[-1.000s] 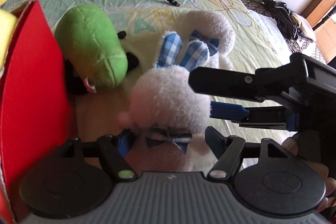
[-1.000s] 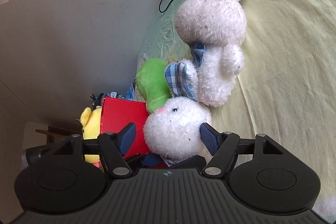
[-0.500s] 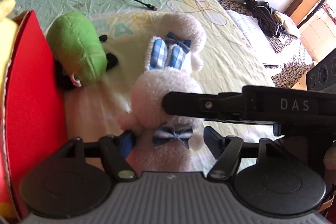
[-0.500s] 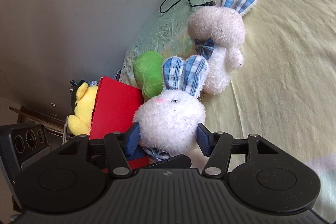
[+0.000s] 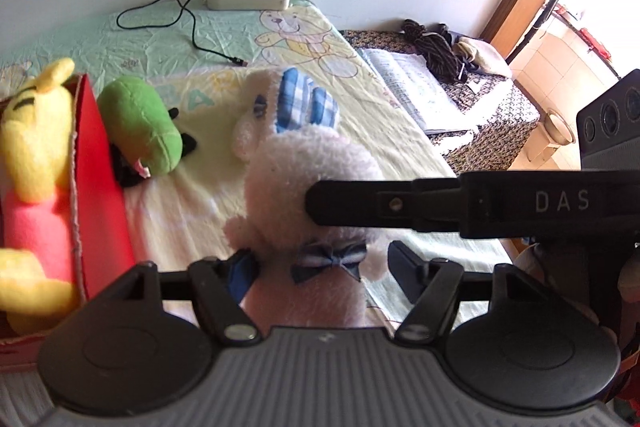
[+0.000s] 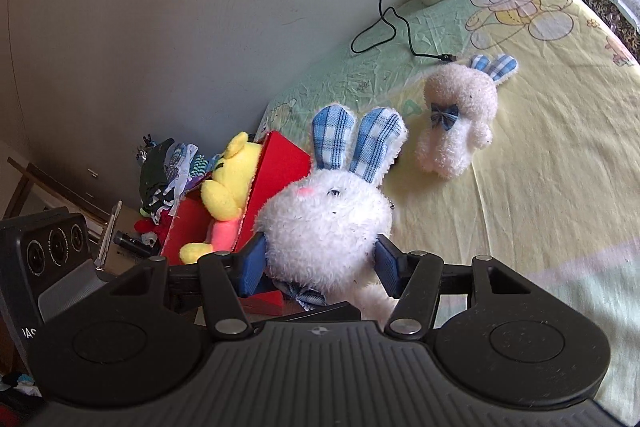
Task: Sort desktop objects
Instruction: 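Lift and carry the plaid-eared bunny with both grippers over the red box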
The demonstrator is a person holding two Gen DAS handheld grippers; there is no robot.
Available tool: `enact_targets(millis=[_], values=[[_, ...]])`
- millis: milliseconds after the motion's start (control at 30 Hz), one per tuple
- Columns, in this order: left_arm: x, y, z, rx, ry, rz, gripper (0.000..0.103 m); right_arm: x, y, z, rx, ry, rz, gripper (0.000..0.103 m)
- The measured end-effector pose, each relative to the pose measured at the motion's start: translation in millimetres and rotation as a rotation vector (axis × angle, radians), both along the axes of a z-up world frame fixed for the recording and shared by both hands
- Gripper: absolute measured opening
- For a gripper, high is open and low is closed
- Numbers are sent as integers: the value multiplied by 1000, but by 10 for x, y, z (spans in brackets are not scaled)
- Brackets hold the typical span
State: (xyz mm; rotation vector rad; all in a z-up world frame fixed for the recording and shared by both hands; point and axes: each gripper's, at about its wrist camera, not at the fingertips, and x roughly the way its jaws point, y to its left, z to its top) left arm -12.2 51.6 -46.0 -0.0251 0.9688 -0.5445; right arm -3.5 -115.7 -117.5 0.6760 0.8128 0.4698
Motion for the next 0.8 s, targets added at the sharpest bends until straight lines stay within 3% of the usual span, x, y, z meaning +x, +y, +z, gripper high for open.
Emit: enact_targets(millis=[233, 467, 633, 800], values=[[-222, 536, 425, -55, -128, -16, 71, -141, 509, 449, -52, -152, 1, 60], [-287, 1233, 694, -70, -226, 32, 71, -90, 1152, 645, -79, -264, 49, 60], [-268, 1687, 788, -16, -308, 72, 71, 56, 1683, 655, -100, -337, 76, 60], [-129, 2073, 687, 64, -343, 89, 72, 277, 2109, 538, -102, -346, 69, 60]])
